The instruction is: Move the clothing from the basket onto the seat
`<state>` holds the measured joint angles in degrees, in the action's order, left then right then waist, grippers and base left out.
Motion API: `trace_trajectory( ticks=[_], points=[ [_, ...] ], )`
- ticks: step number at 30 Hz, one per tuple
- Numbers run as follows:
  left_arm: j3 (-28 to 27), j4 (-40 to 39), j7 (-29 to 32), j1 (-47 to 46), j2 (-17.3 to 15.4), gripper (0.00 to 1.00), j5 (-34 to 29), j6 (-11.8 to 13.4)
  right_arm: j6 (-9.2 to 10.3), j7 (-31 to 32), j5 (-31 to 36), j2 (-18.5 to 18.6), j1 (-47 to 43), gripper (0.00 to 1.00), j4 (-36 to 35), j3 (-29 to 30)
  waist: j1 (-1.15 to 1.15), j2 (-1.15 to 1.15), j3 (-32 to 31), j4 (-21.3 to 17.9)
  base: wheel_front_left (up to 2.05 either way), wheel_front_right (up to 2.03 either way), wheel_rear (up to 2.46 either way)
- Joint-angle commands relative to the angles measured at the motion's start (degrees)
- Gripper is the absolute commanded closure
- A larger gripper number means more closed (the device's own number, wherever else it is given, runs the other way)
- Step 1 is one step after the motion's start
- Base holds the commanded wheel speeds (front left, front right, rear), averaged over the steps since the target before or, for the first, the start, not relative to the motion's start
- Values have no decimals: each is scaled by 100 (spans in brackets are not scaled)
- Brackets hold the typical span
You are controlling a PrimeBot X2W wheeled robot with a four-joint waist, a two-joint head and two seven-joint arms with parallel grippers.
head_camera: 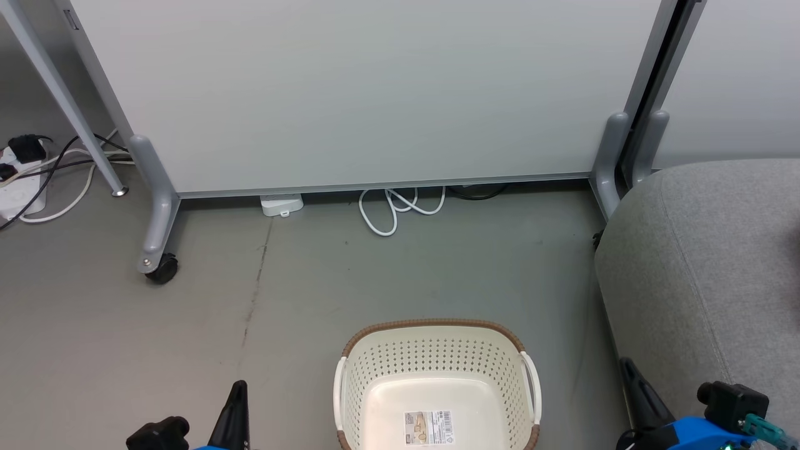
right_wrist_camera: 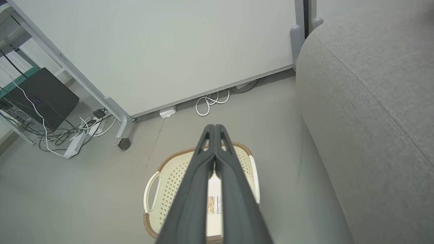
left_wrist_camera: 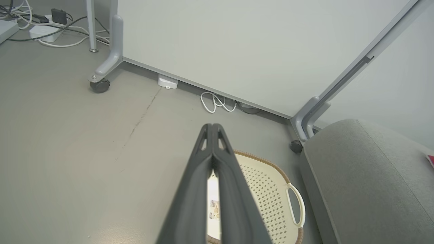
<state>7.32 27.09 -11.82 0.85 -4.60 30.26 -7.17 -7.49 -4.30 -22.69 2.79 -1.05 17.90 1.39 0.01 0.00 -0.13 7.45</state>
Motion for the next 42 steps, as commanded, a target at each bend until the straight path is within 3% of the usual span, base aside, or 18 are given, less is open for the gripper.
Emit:
trace_trajectory(
  ticks=[1, 42],
  points=[
    [-94, -151, 66, -186, -2, 100, 266, -6, 0, 40, -311, 7, 154, 100, -114, 39, 0, 0, 1, -13, 0, 0, 0],
    [-720, -724, 920, -468, 72, 100, 3140, -24, 0, 545, -3524, 11, 464, 100, -265, 272, -1, 0, 11, -273, 0, 0, 0]
  ],
)
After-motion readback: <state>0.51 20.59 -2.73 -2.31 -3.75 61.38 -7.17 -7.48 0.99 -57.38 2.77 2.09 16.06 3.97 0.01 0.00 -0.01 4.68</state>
